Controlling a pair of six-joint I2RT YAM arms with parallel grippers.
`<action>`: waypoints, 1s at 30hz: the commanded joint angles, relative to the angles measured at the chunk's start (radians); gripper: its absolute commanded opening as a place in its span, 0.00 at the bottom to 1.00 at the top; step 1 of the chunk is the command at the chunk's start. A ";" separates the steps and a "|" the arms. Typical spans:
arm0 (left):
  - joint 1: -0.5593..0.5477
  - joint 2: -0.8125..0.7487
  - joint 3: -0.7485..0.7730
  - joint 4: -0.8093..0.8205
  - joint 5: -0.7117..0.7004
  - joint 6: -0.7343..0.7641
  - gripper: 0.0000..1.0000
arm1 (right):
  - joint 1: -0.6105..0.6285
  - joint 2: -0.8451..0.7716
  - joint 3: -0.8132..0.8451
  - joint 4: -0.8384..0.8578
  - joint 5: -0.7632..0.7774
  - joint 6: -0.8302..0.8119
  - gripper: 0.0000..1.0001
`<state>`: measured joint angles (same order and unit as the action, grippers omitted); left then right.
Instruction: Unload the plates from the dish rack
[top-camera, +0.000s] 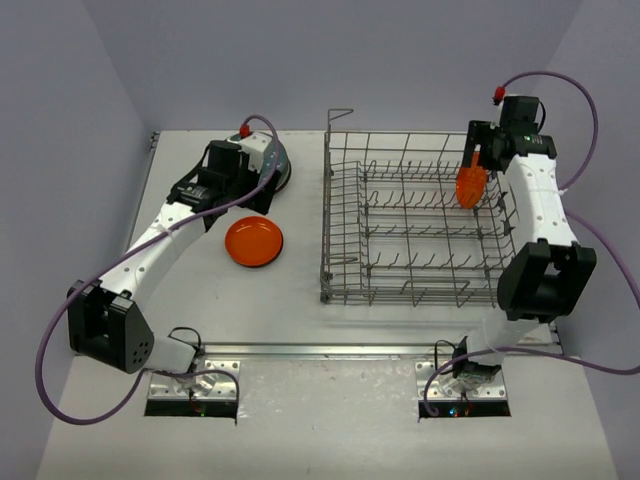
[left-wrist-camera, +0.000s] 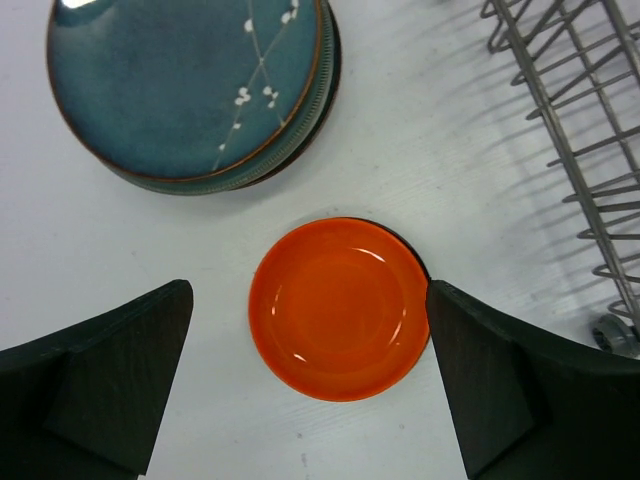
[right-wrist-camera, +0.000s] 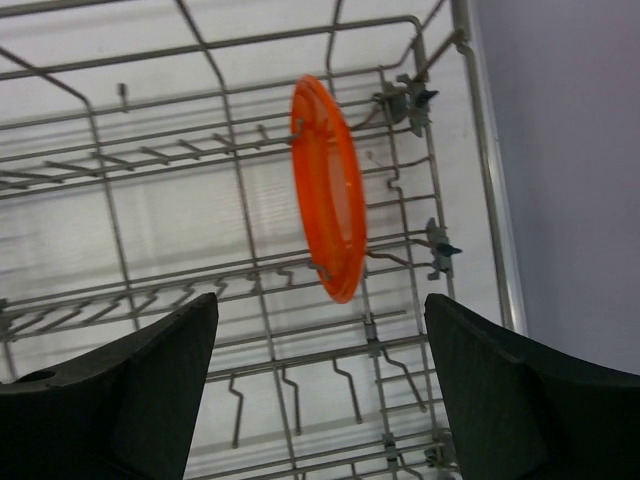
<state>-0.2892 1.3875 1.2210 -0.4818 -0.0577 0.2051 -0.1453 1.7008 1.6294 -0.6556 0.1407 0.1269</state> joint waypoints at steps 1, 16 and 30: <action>-0.019 0.011 0.044 0.050 -0.153 0.097 1.00 | -0.047 0.051 0.044 0.038 0.069 -0.076 0.83; -0.024 0.031 0.048 0.022 -0.154 0.110 1.00 | -0.060 0.244 0.070 0.176 -0.056 -0.241 0.46; -0.024 0.017 0.033 0.032 -0.177 0.099 1.00 | -0.060 0.168 0.132 0.118 -0.125 -0.216 0.04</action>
<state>-0.3050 1.4250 1.2434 -0.4837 -0.2089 0.3124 -0.2115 1.9959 1.7164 -0.5632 0.0530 -0.0908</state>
